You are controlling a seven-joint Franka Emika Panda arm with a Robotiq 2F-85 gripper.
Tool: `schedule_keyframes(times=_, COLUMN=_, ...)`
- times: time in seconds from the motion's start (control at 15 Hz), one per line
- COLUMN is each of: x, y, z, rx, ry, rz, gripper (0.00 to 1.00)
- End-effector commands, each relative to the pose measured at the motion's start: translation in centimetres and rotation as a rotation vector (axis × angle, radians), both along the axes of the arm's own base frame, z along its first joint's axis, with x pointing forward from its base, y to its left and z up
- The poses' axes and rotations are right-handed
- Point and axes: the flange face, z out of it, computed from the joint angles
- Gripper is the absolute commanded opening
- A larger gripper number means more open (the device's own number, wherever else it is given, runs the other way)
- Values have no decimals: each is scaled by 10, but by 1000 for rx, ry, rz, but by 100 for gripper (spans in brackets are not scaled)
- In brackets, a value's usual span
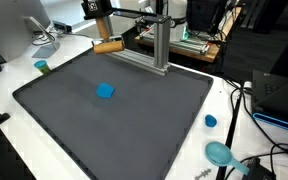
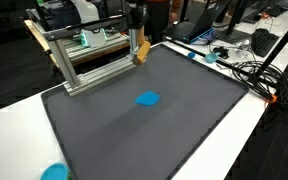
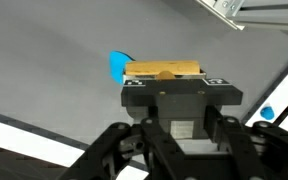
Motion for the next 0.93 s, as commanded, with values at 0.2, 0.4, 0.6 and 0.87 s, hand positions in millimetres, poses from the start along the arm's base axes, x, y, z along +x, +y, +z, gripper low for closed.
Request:
schedule_keyframes(times=0.2, x=-31, y=-33, z=-24, rx=-3, ry=-7, rz=-224, gripper=21)
schedule_keyframes(times=0.4, x=-54, y=-38, z=-35, rx=-12, ry=-9, rz=-238, gripper=21)
schedule_keyframes(times=0.6, x=-73, y=-21, z=-40, rx=-10, ry=-18, rz=-263, gripper=21)
schedule_keyframes(times=0.87, x=-97, y=24, z=-32, rx=-31, ry=-51, rz=-341, gripper=21)
